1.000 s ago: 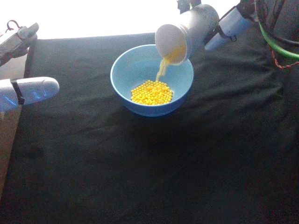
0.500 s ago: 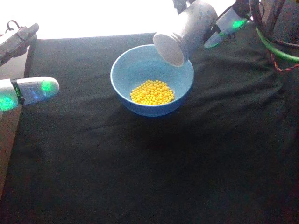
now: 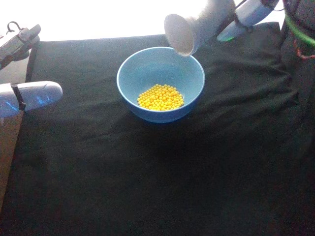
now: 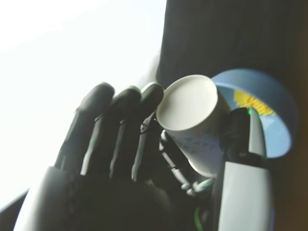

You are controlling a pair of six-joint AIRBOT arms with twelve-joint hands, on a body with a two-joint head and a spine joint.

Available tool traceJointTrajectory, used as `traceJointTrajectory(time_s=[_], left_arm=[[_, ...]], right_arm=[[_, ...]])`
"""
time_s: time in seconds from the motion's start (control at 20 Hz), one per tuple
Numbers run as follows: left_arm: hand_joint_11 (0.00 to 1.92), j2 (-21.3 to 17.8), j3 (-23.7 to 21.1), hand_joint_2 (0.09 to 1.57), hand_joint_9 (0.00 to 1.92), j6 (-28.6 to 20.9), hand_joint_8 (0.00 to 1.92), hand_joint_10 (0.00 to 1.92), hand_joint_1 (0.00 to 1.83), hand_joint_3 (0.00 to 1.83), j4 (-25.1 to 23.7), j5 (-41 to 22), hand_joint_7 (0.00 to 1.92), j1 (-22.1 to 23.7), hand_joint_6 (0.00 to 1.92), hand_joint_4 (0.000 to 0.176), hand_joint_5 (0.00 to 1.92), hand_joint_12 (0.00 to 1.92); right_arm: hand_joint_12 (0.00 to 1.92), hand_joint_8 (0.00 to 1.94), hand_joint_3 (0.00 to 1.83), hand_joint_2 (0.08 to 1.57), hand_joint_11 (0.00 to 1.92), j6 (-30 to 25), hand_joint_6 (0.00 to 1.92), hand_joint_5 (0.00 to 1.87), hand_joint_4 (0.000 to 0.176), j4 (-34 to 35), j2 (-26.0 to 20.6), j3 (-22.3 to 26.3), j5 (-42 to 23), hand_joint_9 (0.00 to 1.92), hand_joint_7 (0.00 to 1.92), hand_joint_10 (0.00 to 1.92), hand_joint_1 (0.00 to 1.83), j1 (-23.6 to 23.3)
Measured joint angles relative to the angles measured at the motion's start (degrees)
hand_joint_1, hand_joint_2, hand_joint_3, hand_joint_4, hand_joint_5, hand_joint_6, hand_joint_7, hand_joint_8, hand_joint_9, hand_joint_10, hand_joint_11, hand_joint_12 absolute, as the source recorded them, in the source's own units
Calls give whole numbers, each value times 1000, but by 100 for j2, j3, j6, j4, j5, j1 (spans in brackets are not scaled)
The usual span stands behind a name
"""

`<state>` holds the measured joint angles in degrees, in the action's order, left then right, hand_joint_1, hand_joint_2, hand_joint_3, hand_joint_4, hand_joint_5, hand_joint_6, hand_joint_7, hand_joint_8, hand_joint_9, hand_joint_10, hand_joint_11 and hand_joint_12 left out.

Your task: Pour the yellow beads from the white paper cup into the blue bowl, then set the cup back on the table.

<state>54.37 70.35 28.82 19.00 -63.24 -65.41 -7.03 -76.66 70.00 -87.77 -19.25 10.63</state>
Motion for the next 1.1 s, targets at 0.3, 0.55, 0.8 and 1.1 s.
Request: traceJointTrajectory(time_s=[0.3,0.55,0.8,1.1], left_arm=[[0,50,28,800,67,-15,2,3,474,0,-15,4,132,0,0,12,0,297],[0,50,28,804,77,-17,0,1,478,2,-7,2,121,0,0,12,0,300],[0,87,28,811,53,-33,0,0,514,0,-4,17,117,0,0,24,0,232],[18,87,28,791,48,-46,4,10,495,0,4,4,107,0,0,22,0,141]], right_arm=[[1846,1265,0,1103,378,988,519,1167,0,3053,-186,-315,-481,702,905,1266,1259,619],[1767,1010,0,1086,308,1185,744,1115,0,4767,-302,-457,-1362,709,993,1067,1234,1126],[1910,1361,2,1108,330,1200,362,1212,0,6658,-295,-584,-2199,562,880,1618,1260,2221],[1567,865,0,1043,47,1217,420,1291,0,8784,-120,-664,-3152,750,1061,679,1258,3348]])
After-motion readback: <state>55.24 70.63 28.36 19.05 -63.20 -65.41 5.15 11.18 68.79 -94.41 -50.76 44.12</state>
